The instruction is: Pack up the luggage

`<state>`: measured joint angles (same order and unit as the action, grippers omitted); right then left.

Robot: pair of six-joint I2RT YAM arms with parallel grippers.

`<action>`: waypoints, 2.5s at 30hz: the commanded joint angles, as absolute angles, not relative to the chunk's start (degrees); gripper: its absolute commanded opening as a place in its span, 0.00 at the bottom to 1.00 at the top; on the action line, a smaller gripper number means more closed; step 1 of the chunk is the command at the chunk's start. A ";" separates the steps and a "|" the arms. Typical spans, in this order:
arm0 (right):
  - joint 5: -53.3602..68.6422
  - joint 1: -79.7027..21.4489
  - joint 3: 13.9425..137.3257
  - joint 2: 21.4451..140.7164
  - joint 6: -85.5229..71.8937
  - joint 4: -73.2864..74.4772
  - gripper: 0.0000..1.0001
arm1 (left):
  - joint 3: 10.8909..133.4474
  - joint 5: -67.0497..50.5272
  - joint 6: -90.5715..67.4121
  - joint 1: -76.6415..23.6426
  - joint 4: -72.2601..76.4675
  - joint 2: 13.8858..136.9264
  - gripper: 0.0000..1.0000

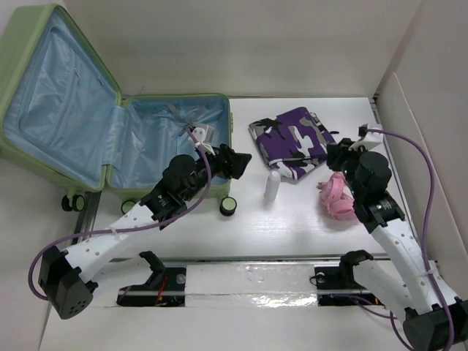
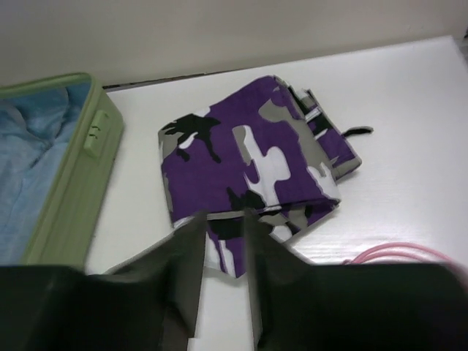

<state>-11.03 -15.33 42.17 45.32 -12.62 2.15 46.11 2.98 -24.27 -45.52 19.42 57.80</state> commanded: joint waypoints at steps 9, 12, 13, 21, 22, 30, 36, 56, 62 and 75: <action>-10.20 -15.03 41.13 42.36 -13.53 -1.76 0.22 | 52.99 11.12 -20.40 -57.96 15.22 66.35 0.02; -9.06 -15.03 40.96 42.28 -12.92 -2.11 0.71 | 54.14 18.54 -18.90 -60.03 12.05 68.28 0.43; -9.05 -15.03 41.04 42.36 -13.01 -1.94 0.76 | 54.31 18.98 -19.16 -60.03 11.08 68.81 0.53; -5.99 -15.03 40.43 43.24 -12.83 -3.43 0.84 | 52.47 20.21 -20.13 -61.08 6.50 75.22 0.80; -5.11 -15.03 40.60 43.50 -12.48 -3.69 0.85 | 52.12 20.56 -19.78 -61.08 7.29 75.84 0.81; -1.85 -15.03 41.39 45.00 -11.25 -3.17 0.85 | 57.74 19.86 -15.30 -61.08 13.00 88.74 0.82; -1.23 -15.03 41.13 44.65 -11.25 -3.34 0.85 | 61.61 18.99 -14.86 -59.15 15.55 96.23 0.75; 2.46 -15.03 40.96 44.74 -10.99 -3.60 0.84 | 64.86 20.48 -12.13 -58.10 23.03 100.81 0.21; 2.46 -15.03 40.34 44.03 -11.60 -4.04 0.84 | 69.59 18.38 -13.80 -53.80 23.82 93.43 0.16; 4.48 -15.03 40.17 44.21 -12.22 -4.57 0.84 | 84.64 13.00 -20.13 -29.28 4.76 86.31 0.15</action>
